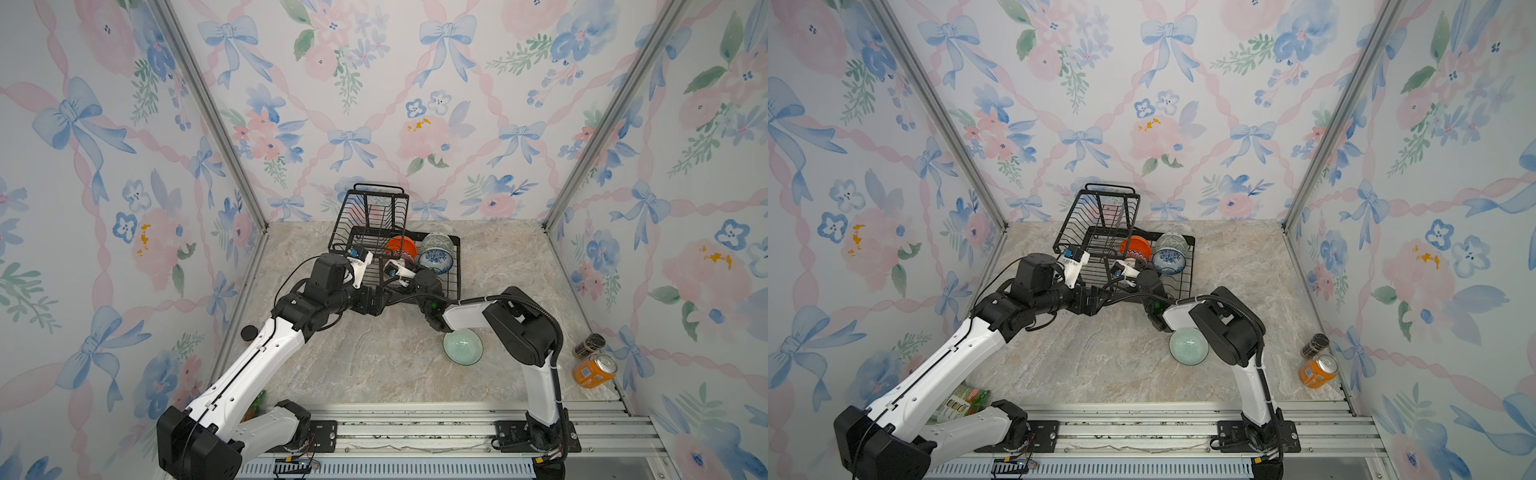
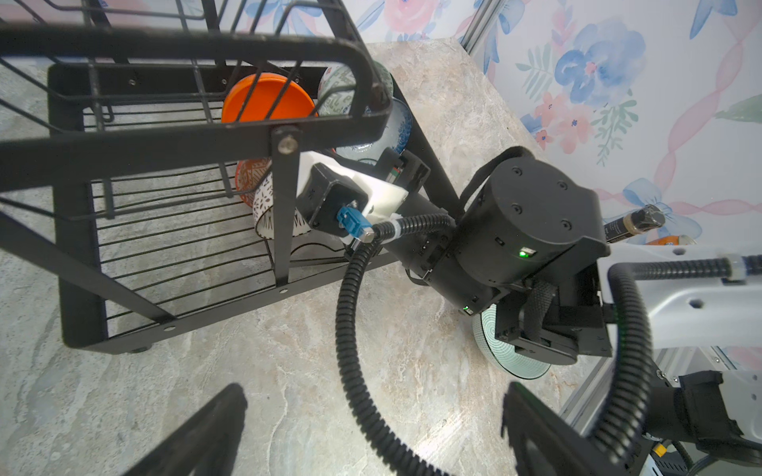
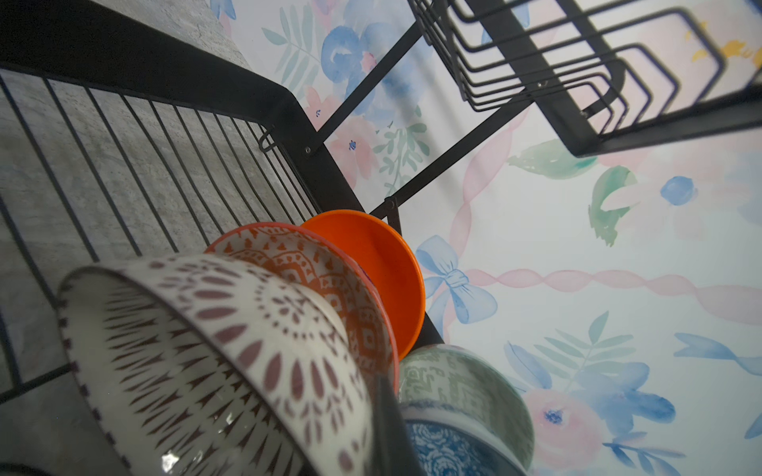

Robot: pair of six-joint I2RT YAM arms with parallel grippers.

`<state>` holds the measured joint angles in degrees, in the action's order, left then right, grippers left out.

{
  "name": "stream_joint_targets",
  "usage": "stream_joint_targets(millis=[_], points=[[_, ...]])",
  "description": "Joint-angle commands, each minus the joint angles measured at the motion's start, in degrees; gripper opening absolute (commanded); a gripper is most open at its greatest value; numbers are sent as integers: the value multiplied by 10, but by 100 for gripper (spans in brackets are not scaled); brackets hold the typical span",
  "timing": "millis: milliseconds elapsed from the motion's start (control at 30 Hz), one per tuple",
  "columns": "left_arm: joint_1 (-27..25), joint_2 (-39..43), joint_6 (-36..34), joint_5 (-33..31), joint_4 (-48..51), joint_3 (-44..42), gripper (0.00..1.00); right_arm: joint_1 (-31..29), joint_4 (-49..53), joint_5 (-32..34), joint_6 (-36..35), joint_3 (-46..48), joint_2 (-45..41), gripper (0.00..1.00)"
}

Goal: Load the bowls into the dish rack
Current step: 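Lower the white bowl into the rack beside the red-patterned bowl with the right gripper, then open the right gripper and withdraw both grippers from the rack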

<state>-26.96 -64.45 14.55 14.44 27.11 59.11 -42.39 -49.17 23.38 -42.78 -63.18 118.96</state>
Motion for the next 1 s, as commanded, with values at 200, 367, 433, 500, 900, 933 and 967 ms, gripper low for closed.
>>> stream_joint_targets(millis=[200, 367, 433, 500, 900, 933, 967], points=[[3, 12, 0, 4, 5, -15, 98, 0, 76, -30, 47, 8, -38, 19], [3, 14, 3, 3, 4, -21, 98, 1, 80, -33, 56, 8, -38, 32], [3, 14, 3, 3, 4, -23, 98, 1, 83, -35, 59, 7, -38, 34], [3, 13, 4, 2, 4, -25, 98, 2, 82, -34, 59, 7, -38, 35], [2, 12, 7, -3, 3, -34, 98, 17, 88, -45, 68, 22, -78, 83], [2, 11, 8, -2, 2, -35, 98, 19, 88, -44, 67, 25, -83, 87], [2, 10, 9, -3, 2, -37, 98, 19, 88, -45, 67, 29, -88, 90]])
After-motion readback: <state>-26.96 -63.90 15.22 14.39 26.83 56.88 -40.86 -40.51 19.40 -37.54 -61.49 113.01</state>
